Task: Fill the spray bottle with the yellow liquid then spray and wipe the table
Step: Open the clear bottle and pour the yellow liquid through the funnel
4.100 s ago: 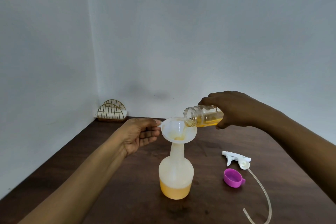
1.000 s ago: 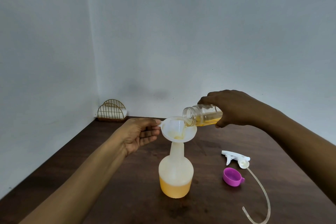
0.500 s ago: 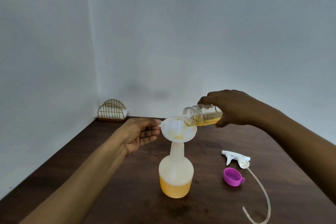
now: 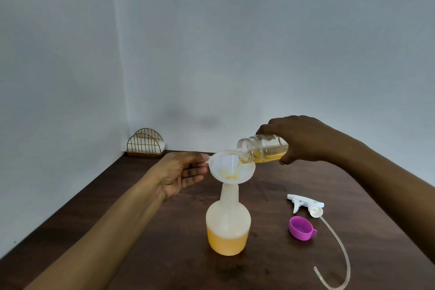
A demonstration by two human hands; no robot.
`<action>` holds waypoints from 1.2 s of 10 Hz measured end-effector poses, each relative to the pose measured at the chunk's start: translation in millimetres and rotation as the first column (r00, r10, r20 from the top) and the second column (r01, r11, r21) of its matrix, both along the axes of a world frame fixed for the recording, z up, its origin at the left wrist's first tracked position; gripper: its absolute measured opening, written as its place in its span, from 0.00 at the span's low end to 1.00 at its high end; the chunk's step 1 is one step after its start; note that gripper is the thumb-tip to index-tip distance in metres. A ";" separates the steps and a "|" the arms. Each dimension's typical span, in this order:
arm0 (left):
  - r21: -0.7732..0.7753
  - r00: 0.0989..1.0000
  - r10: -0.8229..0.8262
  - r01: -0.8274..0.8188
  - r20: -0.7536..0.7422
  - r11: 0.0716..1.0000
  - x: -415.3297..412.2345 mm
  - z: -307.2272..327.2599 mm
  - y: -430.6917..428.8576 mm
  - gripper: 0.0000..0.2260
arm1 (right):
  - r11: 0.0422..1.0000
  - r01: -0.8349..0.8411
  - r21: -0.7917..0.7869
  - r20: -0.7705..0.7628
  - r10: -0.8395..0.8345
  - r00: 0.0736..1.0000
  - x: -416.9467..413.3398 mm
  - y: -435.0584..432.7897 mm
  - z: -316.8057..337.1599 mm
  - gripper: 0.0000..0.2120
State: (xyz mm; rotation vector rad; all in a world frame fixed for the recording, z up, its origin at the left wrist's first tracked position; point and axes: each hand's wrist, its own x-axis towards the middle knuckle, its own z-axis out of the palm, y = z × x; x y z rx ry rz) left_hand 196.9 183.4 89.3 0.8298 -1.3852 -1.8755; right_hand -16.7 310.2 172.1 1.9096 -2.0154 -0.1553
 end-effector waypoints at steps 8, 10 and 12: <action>-0.004 1.000 0.001 -0.001 0.008 1.000 -0.2 0.8 0.6 0.02 | 1.000 0.001 0.007 -0.022 -0.001 1.000 0.0 -0.1 0.1 0.28; -0.002 1.000 0.003 -0.003 0.003 1.000 -0.1 0.2 0.5 0.02 | 1.000 -0.008 0.000 -0.014 0.008 1.000 -1.7 -0.6 -0.4 0.28; -0.005 1.000 0.008 -0.008 0.003 1.000 -0.6 -0.4 -0.2 0.02 | 1.000 -0.016 -0.003 0.012 0.016 1.000 -4.7 -1.7 -2.3 0.28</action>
